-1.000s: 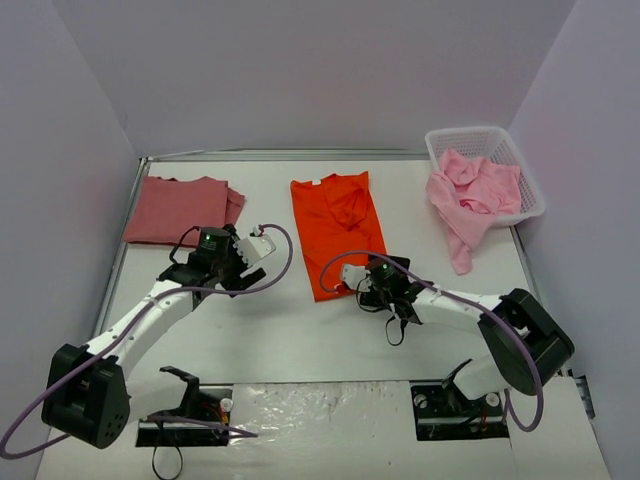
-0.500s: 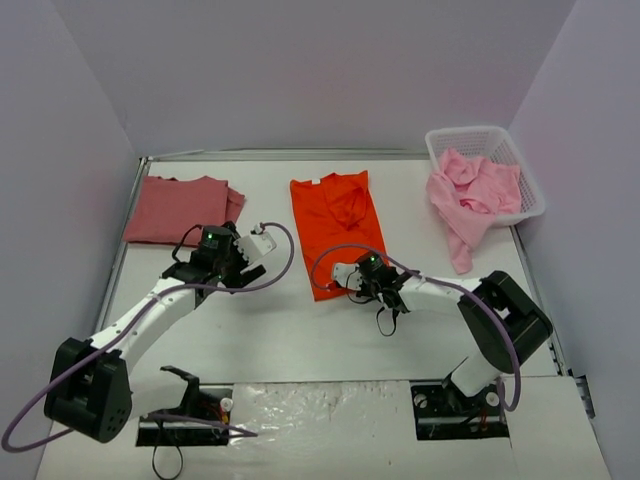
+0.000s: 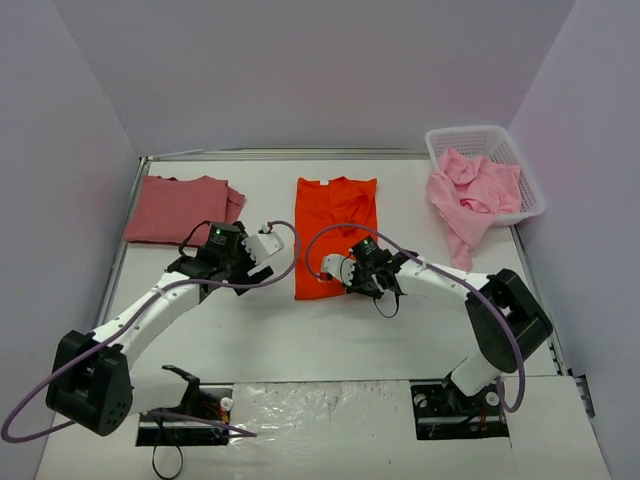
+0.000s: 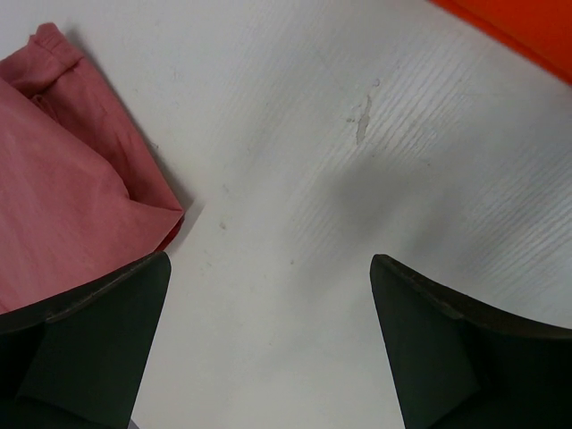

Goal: Fold and stack the t-shirts
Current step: Grab one side of the 2/3 rectangular tshirt with both arms

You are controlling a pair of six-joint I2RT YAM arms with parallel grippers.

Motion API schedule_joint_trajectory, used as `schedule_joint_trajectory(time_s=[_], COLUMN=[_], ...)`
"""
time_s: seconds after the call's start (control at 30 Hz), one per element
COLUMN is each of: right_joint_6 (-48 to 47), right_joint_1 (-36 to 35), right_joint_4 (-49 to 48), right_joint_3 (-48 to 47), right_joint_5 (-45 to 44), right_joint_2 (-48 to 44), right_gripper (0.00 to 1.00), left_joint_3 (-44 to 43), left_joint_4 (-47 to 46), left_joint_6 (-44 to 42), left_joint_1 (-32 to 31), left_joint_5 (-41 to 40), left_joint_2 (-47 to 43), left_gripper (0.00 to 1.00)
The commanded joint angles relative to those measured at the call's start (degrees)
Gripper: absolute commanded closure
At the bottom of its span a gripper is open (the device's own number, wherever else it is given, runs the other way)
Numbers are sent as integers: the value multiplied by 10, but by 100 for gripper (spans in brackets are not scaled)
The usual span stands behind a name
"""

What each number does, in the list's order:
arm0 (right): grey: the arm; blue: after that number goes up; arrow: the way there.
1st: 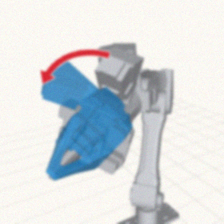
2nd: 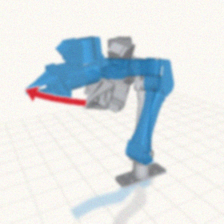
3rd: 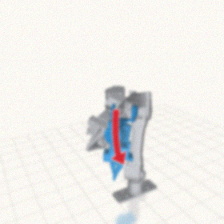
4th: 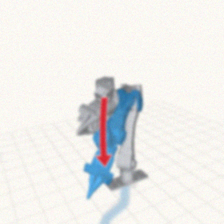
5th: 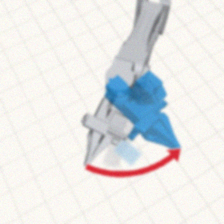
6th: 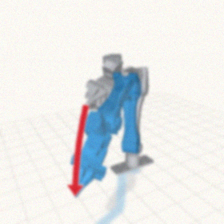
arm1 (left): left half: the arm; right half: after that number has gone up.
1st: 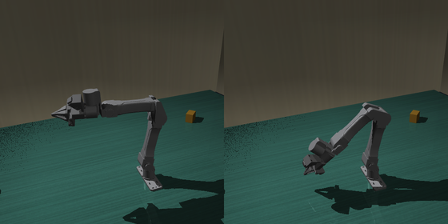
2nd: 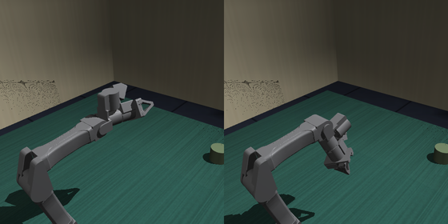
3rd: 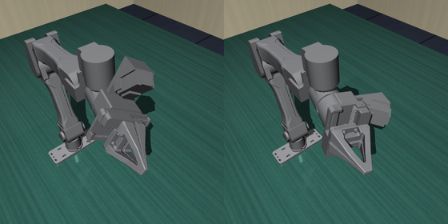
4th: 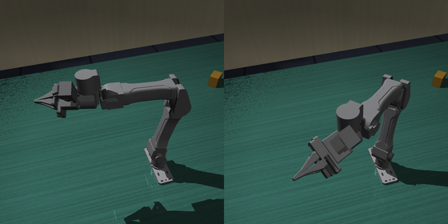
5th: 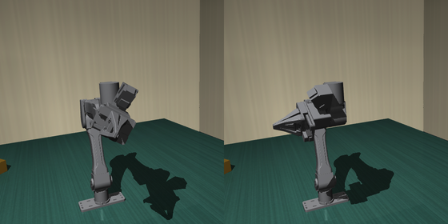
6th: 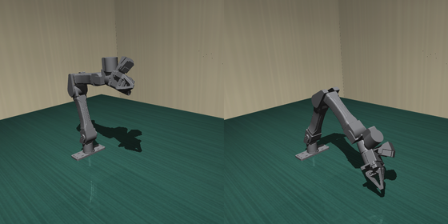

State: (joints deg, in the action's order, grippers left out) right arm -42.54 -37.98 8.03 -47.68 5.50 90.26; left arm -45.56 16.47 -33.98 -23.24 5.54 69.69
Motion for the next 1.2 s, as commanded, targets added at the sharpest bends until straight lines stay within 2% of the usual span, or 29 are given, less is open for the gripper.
schedule_joint_trajectory(time_s=[0.0,0.17,0.23,0.47,0.53,0.7,0.93,1.17], right_joint_6=[25,46,51,69,76,79,79,84], right_joint_1=[-4,-3,-1,2,2,11,44,56], right_joint_4=[69,66,59,54,54,55,61,71], right_joint_3=[-16,-12,-10,-23,-29,-36,-48,-51], right_joint_5=[58,58,59,56,53,63,73,80], right_joint_2=[-1,25,34,91,100,116,145,152], right_gripper=[100,100,100,100,100,100,100,100], left_joint_3=[-31,-16,-13,-20,0,42,57,45], left_joint_4=[16,-3,-10,-15,-41,-90,-90,-38], left_joint_6=[26,-6,-20,4,8,3,3,-21], left_joint_1=[-23,-93,-141,-241,-265,-287,-312,-388], left_joint_5=[12,-7,-24,-18,-23,-27,-40,-35], left_joint_2=[9,38,62,105,111,120,101,117], left_gripper=[6,6,2,9,10,26,27,28])
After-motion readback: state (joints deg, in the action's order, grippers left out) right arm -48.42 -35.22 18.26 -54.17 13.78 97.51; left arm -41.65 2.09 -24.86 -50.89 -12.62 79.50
